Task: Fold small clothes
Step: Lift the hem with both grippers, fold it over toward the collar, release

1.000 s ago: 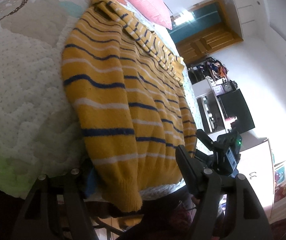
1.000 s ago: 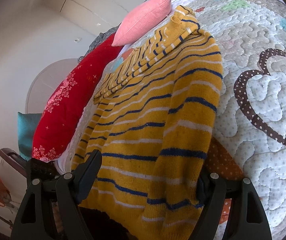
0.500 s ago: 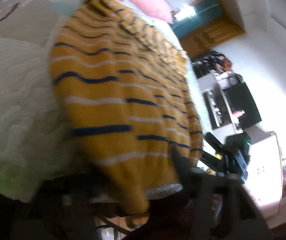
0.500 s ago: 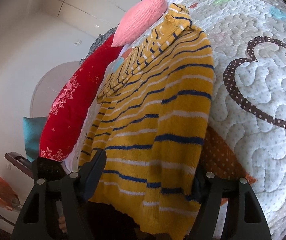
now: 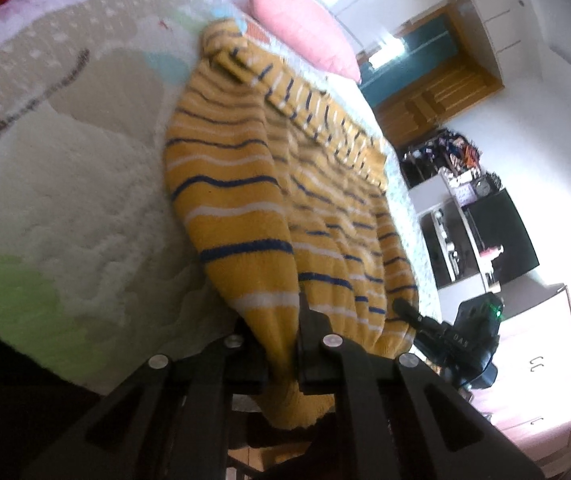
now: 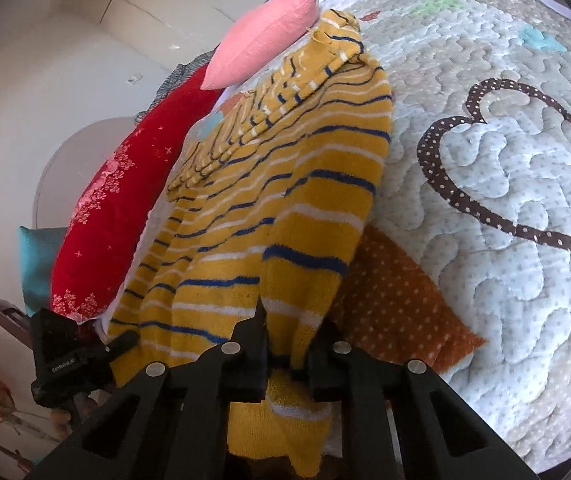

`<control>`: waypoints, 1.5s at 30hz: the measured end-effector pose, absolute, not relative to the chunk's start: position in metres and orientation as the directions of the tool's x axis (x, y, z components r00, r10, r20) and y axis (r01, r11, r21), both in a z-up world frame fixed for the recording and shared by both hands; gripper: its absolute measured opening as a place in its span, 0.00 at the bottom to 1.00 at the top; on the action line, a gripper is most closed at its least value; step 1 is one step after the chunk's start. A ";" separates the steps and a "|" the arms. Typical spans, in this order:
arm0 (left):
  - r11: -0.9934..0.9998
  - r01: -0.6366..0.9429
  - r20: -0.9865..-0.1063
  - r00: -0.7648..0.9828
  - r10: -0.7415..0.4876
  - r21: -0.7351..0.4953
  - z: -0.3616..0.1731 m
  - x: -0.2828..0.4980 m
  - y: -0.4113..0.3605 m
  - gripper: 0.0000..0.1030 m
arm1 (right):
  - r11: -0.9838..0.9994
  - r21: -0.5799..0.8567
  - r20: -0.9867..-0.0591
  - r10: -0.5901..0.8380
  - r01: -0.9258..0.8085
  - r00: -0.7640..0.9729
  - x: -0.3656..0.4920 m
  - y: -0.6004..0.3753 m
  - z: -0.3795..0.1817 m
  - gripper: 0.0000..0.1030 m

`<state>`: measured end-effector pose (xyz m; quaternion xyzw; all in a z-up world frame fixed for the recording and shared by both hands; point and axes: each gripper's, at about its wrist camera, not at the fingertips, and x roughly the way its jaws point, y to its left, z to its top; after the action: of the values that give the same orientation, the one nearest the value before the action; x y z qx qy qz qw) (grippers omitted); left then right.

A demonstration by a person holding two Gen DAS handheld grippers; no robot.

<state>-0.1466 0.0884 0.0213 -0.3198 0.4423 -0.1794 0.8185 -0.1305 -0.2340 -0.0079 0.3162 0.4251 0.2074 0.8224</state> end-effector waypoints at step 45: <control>0.736 -0.013 -0.579 0.628 -0.521 -0.676 0.091 -0.042 0.122 0.08 | 0.646 0.742 -0.471 0.691 -0.177 0.548 -0.057 -0.245 0.067 0.13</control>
<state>-0.0425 0.1220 0.0909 -0.3301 0.4040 -0.1512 0.8396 -0.0571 -0.2449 0.0668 0.3262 0.3940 0.2656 0.8172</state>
